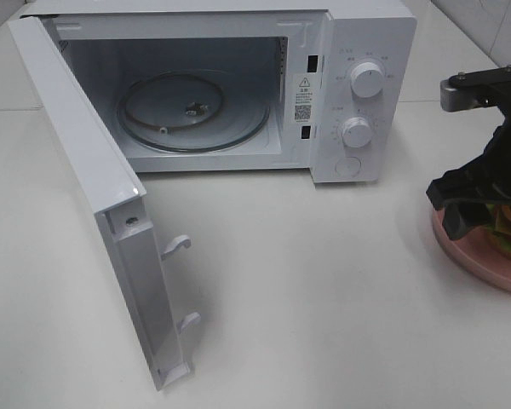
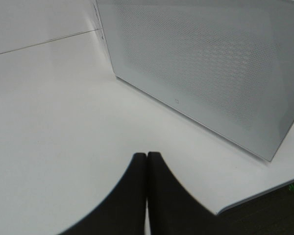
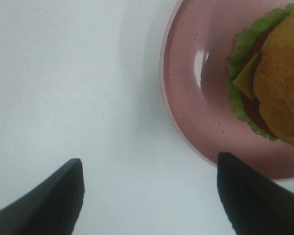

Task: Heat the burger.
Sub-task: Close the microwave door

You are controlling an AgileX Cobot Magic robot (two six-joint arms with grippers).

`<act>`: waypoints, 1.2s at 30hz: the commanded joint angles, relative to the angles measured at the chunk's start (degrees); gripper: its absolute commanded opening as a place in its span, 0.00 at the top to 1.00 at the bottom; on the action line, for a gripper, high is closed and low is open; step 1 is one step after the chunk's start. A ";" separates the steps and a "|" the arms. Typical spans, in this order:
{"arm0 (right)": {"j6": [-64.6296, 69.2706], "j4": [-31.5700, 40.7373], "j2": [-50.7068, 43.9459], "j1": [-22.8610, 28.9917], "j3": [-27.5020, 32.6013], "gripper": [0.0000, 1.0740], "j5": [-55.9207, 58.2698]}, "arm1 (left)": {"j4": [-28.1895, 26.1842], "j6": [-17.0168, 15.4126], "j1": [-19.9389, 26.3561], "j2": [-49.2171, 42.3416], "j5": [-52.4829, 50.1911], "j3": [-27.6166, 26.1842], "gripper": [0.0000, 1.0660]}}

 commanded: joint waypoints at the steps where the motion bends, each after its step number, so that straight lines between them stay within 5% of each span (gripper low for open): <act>1: 0.11 1.43 -0.40 -0.52 -2.41 0.31 4.53 | -0.11 -0.34 0.06 -0.52 -0.69 0.11 1.00; 13: -11.80 19.02 -6.59 -14.55 -5.61 0.31 14.32 | -0.11 -0.34 0.06 -0.52 -0.69 0.11 1.00; 24: -11.80 18.45 -24.18 -14.32 -5.56 0.31 19.25 | -0.11 -0.34 0.06 -0.52 -0.69 0.11 1.00; 36: -12.55 14.67 -49.85 -14.32 6.65 0.31 18.96 | -0.17 -0.34 0.06 -0.52 -0.69 0.11 1.00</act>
